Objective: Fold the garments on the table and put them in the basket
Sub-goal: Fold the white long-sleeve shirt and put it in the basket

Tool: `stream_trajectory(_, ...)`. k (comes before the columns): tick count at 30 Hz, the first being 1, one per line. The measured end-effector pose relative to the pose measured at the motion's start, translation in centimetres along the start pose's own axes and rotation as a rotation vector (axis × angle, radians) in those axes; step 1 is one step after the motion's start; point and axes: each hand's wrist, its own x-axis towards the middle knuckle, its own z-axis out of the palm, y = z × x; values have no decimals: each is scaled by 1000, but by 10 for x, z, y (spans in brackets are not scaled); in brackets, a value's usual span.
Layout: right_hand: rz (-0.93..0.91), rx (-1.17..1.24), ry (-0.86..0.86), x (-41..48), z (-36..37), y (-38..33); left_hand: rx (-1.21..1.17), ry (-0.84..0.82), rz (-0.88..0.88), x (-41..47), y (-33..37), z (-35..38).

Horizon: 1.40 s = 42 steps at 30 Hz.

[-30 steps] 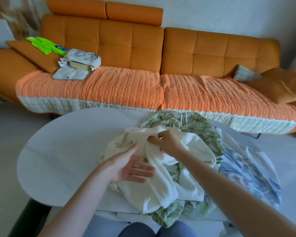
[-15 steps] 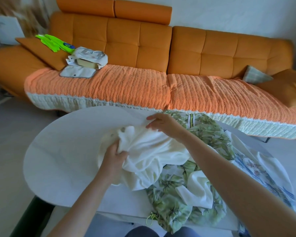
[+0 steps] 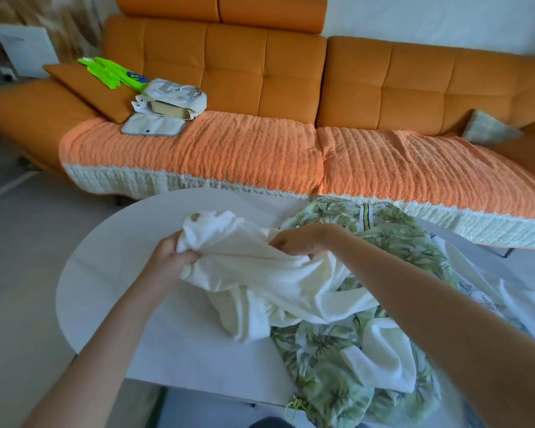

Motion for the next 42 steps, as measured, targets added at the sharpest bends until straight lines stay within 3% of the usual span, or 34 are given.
stream_trajectory(6, -210, 869, 762, -40, -23, 1, 76, 203, 140, 24, 11, -11)
stream_trajectory(7, -247, 880, 898, -45, -26, -1, 137, 234, 187, 29, 16, -9)
stream_trajectory(9, -262, 665, 1173, -50, -29, -7, 212, 298, 249, 40, 25, -3)
stream_trajectory(11, -221, 481, 1301, -44, -28, -7, 213, 408, 247, 54, 25, 3)
stream_trajectory(13, -86, 512, 1122, -36, -24, 4, 248, 468, 96, 60, 12, 7)
stream_trajectory(15, 93, 587, 757, -29, -13, 26, 318, 389, -155, 56, -16, 8)
stream_trajectory(16, 157, 560, 659, -27, -6, 41, 334, 314, -237, 49, -32, 9)
stream_trajectory(18, 185, 436, 611, -25, 4, 65, 387, 224, -272, 31, -57, 10)
stream_trajectory(21, 179, 145, 474, -31, 7, 77, 528, 274, -295, 15, -72, 15)
stream_trajectory(24, 230, -139, 367, -41, 4, 75, 190, 49, -484, 0, -56, 29)
stream_trajectory(27, 166, -167, 385, -45, 6, 66, 21, -255, -651, -18, -36, 52)
stream_trajectory(29, 78, -84, 454, -45, 11, 59, -20, -319, -616, -25, -38, 70)
stream_trajectory(35, -35, 524, 808, -66, -3, 22, -437, -66, -437, -15, -36, 91)
stream_trajectory(37, -32, 950, 738, -78, -12, 12, -517, 22, -344, 3, -35, 73)
stream_trajectory(39, -69, 1367, 531, -86, -20, 11, -507, 120, -257, 20, -31, 50)
stream_trajectory(40, -73, 1424, 448, -87, -22, 14, -483, 182, -232, 25, -27, 38)
stream_trajectory(42, 68, 1118, 461, -80, -18, 28, -367, 297, -227, 26, -22, 19)
